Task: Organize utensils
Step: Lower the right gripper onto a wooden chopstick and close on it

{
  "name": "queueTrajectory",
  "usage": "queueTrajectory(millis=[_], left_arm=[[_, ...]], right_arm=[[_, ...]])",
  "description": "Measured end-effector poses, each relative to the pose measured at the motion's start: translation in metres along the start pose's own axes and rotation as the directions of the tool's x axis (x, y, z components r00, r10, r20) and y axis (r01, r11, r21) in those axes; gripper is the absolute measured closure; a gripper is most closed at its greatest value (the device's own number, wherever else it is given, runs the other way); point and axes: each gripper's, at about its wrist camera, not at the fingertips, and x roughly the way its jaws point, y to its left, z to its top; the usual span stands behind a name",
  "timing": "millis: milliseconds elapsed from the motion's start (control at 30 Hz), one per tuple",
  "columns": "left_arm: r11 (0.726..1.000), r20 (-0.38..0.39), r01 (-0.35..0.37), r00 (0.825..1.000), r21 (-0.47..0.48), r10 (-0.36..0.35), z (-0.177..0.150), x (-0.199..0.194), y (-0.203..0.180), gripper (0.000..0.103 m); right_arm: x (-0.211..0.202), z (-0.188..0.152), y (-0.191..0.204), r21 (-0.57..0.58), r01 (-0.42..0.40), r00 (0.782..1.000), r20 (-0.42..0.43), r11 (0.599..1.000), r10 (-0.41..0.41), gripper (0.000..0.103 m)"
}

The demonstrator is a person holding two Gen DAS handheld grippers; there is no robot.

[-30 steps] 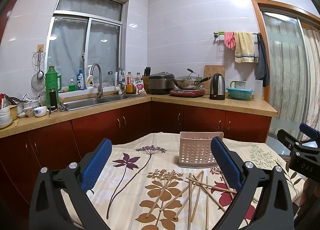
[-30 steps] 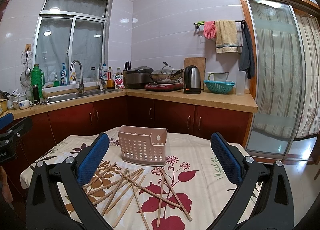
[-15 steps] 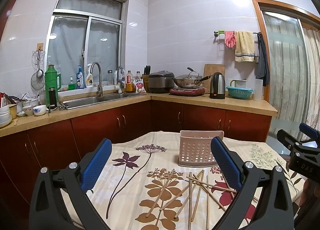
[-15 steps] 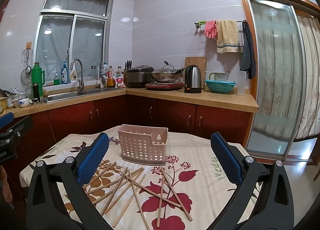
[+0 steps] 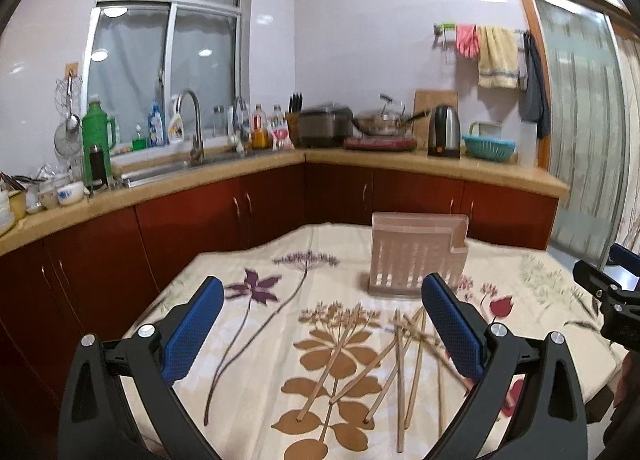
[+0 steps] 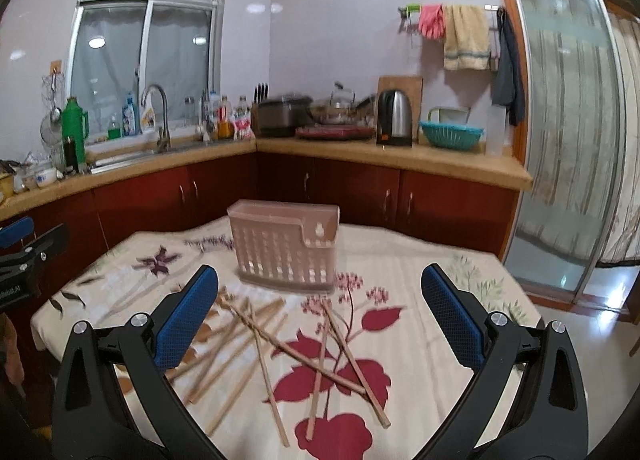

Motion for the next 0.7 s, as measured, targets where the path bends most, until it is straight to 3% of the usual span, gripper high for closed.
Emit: queueTrajectory(millis=[233, 333, 433, 567, 700], left_arm=[[1.0, -0.109, -0.002, 0.994, 0.012, 0.003, -0.035, 0.044, 0.0, 0.006], [1.0, -0.155, -0.005, 0.988, 0.017, 0.008, -0.048, 0.061, -0.001, 0.006], [1.0, -0.186, -0.013, 0.982, 0.028, 0.018, -0.057, 0.073, -0.003, 0.006], [0.999, -0.201, -0.027, 0.979, 0.046, 0.036, -0.064, 0.083, -0.004, 0.006], [0.999, -0.224, -0.032, 0.974, 0.042, 0.041, -0.068, 0.091, -0.002, 0.006]], right_arm=[[0.049, -0.05, -0.018, 0.001, 0.002, 0.991, -0.135, 1.0, -0.002, 0.006], [0.07, -0.069, -0.024, 0.006, -0.012, 0.978, -0.21, 1.0, 0.013, 0.025], [0.086, -0.084, -0.03, 0.019, -0.019, 0.967, -0.255, 1.0, 0.023, 0.028], [0.098, -0.098, -0.032, 0.026, -0.044, 0.955, -0.294, 0.999, 0.049, 0.043], [0.104, -0.1, -0.027, 0.01, -0.083, 0.951, -0.299, 0.996, 0.082, 0.047]])
